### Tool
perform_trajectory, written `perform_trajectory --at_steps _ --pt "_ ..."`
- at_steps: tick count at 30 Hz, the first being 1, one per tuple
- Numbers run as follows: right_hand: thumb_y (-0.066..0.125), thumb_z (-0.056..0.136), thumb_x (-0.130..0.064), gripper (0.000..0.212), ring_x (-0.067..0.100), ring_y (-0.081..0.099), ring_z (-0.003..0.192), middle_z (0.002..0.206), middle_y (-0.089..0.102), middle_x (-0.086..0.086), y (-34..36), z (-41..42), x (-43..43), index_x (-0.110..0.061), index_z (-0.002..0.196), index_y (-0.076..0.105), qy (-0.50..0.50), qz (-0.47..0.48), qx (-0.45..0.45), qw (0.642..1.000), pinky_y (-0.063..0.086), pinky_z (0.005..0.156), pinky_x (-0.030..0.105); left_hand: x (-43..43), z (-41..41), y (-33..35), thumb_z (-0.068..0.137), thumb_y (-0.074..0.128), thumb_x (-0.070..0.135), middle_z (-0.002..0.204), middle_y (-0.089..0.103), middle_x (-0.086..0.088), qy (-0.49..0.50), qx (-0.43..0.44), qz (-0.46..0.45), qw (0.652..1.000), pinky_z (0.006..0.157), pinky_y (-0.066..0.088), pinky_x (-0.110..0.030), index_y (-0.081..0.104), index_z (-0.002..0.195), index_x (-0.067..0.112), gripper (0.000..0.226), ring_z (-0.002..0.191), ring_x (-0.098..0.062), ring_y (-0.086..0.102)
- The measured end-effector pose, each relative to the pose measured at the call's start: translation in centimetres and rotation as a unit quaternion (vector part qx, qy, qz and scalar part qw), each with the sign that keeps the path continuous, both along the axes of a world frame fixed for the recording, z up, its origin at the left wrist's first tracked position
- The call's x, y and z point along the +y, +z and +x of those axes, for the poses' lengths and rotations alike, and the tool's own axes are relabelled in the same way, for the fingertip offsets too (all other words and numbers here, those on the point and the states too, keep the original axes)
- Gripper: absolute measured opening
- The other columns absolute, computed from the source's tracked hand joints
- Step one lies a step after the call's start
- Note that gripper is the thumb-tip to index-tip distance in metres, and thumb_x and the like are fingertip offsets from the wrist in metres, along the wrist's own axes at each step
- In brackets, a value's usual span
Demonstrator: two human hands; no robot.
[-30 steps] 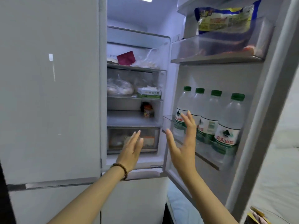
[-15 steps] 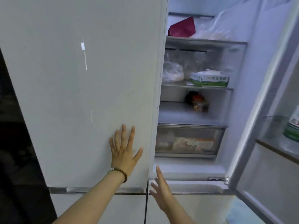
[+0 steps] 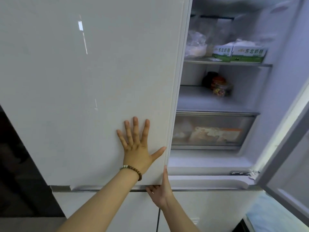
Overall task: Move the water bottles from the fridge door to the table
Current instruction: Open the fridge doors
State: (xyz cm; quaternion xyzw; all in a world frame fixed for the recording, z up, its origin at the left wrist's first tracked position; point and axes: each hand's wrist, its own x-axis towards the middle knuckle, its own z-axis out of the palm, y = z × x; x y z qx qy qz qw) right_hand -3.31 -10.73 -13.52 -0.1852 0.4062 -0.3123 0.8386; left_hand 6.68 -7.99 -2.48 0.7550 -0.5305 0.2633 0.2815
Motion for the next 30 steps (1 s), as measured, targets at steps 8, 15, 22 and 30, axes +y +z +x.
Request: perform_trajectory --at_steps 8,15,22,30 --pt "0.052 0.075 -0.067 0.063 0.021 0.052 0.111 0.117 0.061 0.004 -0.2 -2.7 4.7 -0.027 0.124 0.052 0.036 -0.044 -0.009 0.998 0.037 0.103 0.037 3.6 -3.4 0.7 0.068 0.034 0.083 0.153 -0.026 -0.005 -0.014 0.077 -0.038 0.996 0.110 -0.011 -0.059 -0.017 0.145 0.026 0.109 0.140 -0.032 -0.024" --pt "0.043 0.086 -0.060 0.074 0.023 0.034 0.137 0.147 0.035 0.004 2.1 -9.5 9.9 -0.017 0.145 0.028 0.053 -0.130 0.110 0.984 0.029 0.108 0.037 10.9 -6.8 1.8 0.070 0.051 0.068 0.155 -0.006 -0.008 -0.021 0.138 -0.080 0.987 0.114 0.008 -0.058 -0.015 0.145 0.029 0.108 0.144 -0.030 -0.010" --pt "0.026 0.082 -0.072 0.068 0.009 0.022 0.142 0.148 0.029 -0.019 15.2 -9.7 11.4 -0.042 0.143 0.028 0.130 -0.376 0.069 0.915 0.015 0.117 0.038 18.9 -8.4 2.0 0.073 0.042 0.074 0.155 -0.021 0.007 -0.003 0.182 -0.034 0.983 0.117 0.015 -0.044 -0.022 0.142 0.037 0.101 0.145 -0.012 -0.010" --pt "0.017 0.092 -0.060 0.056 0.010 0.042 0.126 0.139 0.046 -0.007 17.0 -10.6 17.9 -0.036 0.136 0.043 0.173 -0.441 0.073 0.877 0.027 0.101 0.029 28.3 -8.9 2.7 0.073 0.028 0.080 0.152 -0.015 0.021 -0.003 0.240 -0.018 0.971 0.114 0.018 -0.033 -0.026 0.132 0.056 0.084 0.140 -0.002 -0.001"
